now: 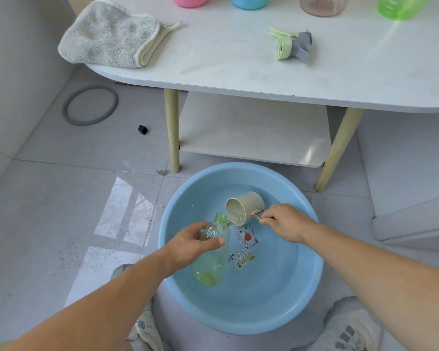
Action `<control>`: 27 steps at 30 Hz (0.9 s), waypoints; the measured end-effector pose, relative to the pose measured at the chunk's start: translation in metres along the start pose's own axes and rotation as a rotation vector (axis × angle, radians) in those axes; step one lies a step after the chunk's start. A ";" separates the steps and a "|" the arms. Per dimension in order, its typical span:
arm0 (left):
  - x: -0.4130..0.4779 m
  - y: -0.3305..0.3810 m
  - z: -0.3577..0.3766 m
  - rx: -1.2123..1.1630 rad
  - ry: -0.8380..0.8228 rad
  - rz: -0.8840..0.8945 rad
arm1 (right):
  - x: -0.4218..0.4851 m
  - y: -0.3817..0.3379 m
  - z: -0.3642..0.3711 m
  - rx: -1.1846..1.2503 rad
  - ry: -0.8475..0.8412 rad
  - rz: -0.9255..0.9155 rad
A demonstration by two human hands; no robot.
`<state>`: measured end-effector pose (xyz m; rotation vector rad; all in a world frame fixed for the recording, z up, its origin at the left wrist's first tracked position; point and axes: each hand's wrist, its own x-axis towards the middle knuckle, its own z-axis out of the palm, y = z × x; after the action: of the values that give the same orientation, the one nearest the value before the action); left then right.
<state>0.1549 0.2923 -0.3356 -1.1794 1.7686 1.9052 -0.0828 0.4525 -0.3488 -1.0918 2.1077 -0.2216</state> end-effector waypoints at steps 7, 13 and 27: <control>0.001 0.001 -0.007 0.014 0.094 0.078 | -0.014 -0.007 -0.018 0.406 0.153 0.067; -0.012 0.017 -0.008 0.015 0.115 0.186 | -0.058 -0.033 -0.066 0.561 0.235 -0.012; -0.055 0.062 0.010 0.076 0.105 0.365 | -0.162 -0.080 -0.124 0.437 0.426 -0.104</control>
<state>0.1426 0.3059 -0.2545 -1.0001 2.2201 1.9734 -0.0571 0.5049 -0.1372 -0.9441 2.2113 -0.9906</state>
